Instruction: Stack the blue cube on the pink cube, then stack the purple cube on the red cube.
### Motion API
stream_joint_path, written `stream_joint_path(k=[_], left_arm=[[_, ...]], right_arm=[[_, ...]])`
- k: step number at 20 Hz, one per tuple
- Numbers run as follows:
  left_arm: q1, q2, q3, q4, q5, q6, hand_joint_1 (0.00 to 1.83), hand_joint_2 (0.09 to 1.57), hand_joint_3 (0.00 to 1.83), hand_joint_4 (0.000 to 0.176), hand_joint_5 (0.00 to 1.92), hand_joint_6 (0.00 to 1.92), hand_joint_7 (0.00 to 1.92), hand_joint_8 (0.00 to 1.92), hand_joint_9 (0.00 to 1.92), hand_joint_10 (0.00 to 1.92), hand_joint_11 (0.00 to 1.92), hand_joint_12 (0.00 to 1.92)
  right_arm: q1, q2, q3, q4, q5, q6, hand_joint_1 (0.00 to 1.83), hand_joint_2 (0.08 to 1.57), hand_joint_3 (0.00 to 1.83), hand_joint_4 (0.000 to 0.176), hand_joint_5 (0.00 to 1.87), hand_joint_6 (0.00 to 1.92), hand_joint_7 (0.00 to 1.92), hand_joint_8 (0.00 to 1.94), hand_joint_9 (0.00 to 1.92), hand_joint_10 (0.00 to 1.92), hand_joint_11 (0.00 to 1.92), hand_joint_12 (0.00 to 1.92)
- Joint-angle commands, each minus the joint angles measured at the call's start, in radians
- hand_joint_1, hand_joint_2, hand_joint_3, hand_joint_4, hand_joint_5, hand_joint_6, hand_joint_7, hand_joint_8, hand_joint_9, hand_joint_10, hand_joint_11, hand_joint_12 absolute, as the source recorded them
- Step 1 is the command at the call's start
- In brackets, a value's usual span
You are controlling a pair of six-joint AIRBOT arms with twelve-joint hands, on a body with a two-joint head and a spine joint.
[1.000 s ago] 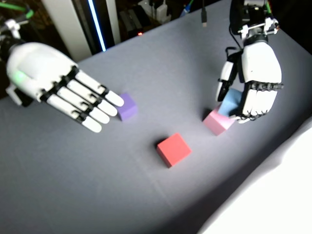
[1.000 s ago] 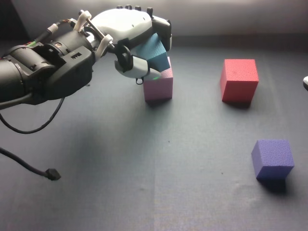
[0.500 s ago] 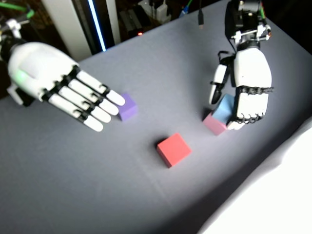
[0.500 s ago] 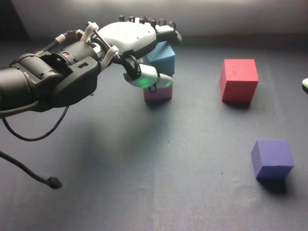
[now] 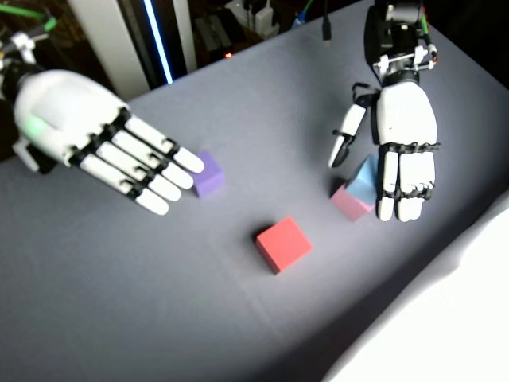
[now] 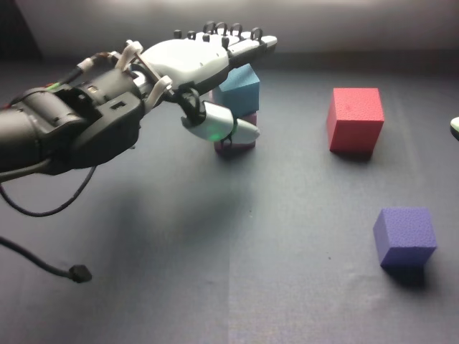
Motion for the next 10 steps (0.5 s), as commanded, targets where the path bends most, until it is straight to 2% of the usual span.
stream_joint_path(k=[1, 2, 3, 5, 7, 8, 9, 10], left_arm=[[0.0, 0.022, -0.006, -0.012, -0.156, 0.0, 0.56, 1.03, 0.0, 0.165, 0.0, 0.0, 0.0, 0.0, 0.0, 0.0, 0.0, 0.0], [0.009, 0.051, -0.036, -0.019, -0.197, 0.006, 0.52, 1.02, 0.0, 0.167, 0.0, 0.0, 0.0, 0.0, 0.0, 0.0, 0.0, 0.0], [0.02, 0.08, -0.066, -0.021, -0.237, 0.014, 0.44, 1.04, 0.0, 0.174, 0.0, 0.0, 0.0, 0.0, 0.0, 0.0, 0.0, 0.0], [0.044, 0.146, -0.142, -0.024, -0.313, 0.052, 0.35, 1.1, 0.02, 0.176, 0.0, 0.0, 0.0, 0.0, 0.0, 0.0, 0.0, 0.0], [0.086, 0.207, -0.205, -0.025, -0.416, 0.052, 0.15, 1.2, 0.06, 0.176, 0.0, 0.0, 0.0, 0.0, 0.0, 0.0, 0.0, 0.0], [0.108, 0.232, -0.232, -0.028, -0.461, 0.048, 0.18, 1.23, 0.06, 0.176, 0.0, 0.0, 0.0, 0.0, 0.0, 0.0, 0.0, 0.0], [0.141, 0.26, -0.263, -0.034, -0.524, 0.038, 0.21, 1.27, 0.03, 0.176, 0.0, 0.0, 0.0, 0.0, 0.0, 0.0, 0.0, 0.0], [0.169, 0.278, -0.282, -0.037, -0.575, 0.026, 0.25, 1.3, 0.03, 0.137, 0.0, 0.0, 0.0, 0.0, 0.0, 0.0, 0.0, 0.0]], right_arm=[[0.003, 0.002, 0.006, -0.012, 0.123, 0.01, 0.7, 1.31, 0.0, 0.0, 0.0, 0.0, 0.0, 0.0, 0.0, 0.0, 0.0, 0.68], [0.003, 0.002, 0.006, -0.02, 0.123, 0.018, 0.71, 1.29, 0.0, 0.0, 0.0, 0.0, 0.0, 0.0, 0.0, 0.0, 0.0, 0.81], [0.003, 0.002, 0.006, -0.03, 0.122, 0.025, 0.72, 1.27, 0.0, 0.0, 0.0, 0.0, 0.0, 0.0, 0.0, 0.0, 0.0, 0.84], [0.004, 0.002, 0.007, -0.051, 0.106, 0.036, 0.69, 1.23, 0.0, 0.0, 0.0, 0.0, 0.0, 0.0, 0.0, 0.0, 0.0, 0.76], [0.009, 0.002, 0.016, -0.074, 0.082, 0.069, 0.68, 1.18, 0.0, 0.0, 0.0, 0.0, 0.0, 0.0, 0.0, 0.0, 0.0, 0.55], [0.012, 0.002, 0.019, -0.081, 0.071, 0.079, 0.69, 1.17, 0.0, 0.007, 0.0, 0.0, 0.0, 0.0, 0.0, 0.0, 0.0, 0.34], [0.015, 0.002, 0.022, -0.089, 0.059, 0.087, 0.68, 1.15, 0.0, 0.001, 0.0, 0.0, 0.0, 0.0, 0.0, 0.0, 0.0, 0.3], [0.016, -0.002, 0.026, -0.094, 0.05, 0.096, 0.69, 1.13, 0.0, 0.0, 0.0, 0.0, 0.0, 0.0, 0.0, 0.0, 0.0, 0.4]])
